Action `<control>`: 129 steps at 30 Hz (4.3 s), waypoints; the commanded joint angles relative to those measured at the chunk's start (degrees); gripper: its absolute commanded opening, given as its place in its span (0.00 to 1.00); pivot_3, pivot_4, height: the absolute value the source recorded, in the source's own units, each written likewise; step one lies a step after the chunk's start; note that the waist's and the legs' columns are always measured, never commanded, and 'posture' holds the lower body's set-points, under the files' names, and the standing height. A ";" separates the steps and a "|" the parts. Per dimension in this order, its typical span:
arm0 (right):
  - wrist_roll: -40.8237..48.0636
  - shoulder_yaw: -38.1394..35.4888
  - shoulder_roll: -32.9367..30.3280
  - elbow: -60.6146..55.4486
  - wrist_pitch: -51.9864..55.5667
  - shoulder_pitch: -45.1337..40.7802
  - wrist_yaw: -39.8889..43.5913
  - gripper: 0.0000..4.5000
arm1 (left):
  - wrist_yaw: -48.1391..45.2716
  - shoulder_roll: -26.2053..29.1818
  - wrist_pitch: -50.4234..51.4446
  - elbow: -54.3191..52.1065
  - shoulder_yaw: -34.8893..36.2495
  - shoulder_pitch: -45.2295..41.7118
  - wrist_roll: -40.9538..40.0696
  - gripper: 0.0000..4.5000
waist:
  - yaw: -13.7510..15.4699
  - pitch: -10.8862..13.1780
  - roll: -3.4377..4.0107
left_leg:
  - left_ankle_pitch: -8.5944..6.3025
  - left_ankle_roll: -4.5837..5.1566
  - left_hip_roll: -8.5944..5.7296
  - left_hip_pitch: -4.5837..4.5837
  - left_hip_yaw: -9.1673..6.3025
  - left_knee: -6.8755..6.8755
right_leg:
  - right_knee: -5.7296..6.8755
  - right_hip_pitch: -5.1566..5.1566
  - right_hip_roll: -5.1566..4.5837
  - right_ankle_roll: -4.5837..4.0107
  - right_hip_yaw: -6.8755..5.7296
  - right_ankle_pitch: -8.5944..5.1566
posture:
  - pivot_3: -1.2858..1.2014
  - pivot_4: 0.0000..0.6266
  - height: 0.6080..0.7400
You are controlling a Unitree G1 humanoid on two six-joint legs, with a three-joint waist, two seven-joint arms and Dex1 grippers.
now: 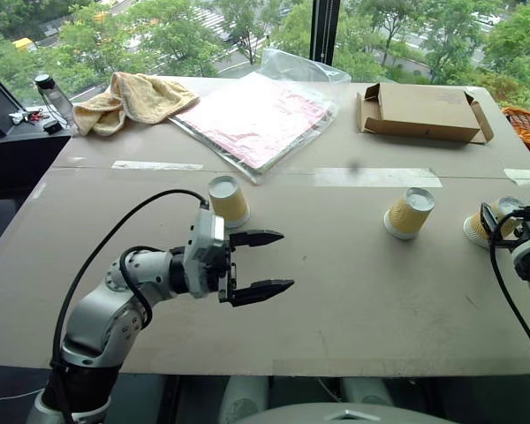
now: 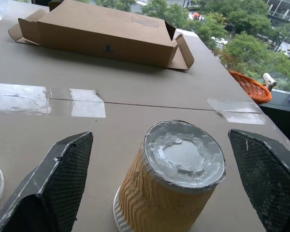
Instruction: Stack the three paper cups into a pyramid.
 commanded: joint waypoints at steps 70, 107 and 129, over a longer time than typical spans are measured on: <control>6.49 26.06 -2.04 -23.40 -2.80 -5.02 24.43 0.99 | 0.46 -2.50 -9.39 16.35 19.78 12.87 -1.25 1.00 | 0.25 -0.06 -0.07 | -0.01 0.01 0.05 -0.10 -0.05 -0.02 | -0.03 -0.13 0.00 0.00 -0.09 -0.02 | 0.52 0.24 1.00; 18.22 13.10 -7.99 -41.74 -9.80 26.06 27.02 1.00 | -11.13 -6.79 -16.28 55.57 1.69 -32.94 17.49 0.55 | 0.33 -0.04 -0.24 | 0.00 0.01 0.02 -0.13 -0.11 0.05 | 0.03 -0.06 0.06 0.04 -0.12 0.00 | 0.52 0.24 1.00; 13.73 15.02 -5.37 -45.41 -12.84 34.85 22.70 1.00 | -16.40 -16.31 -17.02 52.40 -8.40 -34.90 21.97 0.55 | 0.30 -0.04 -0.25 | 0.00 0.01 0.01 -0.11 -0.15 0.09 | 0.06 -0.03 0.07 0.04 -0.13 0.00 | 0.52 0.24 1.00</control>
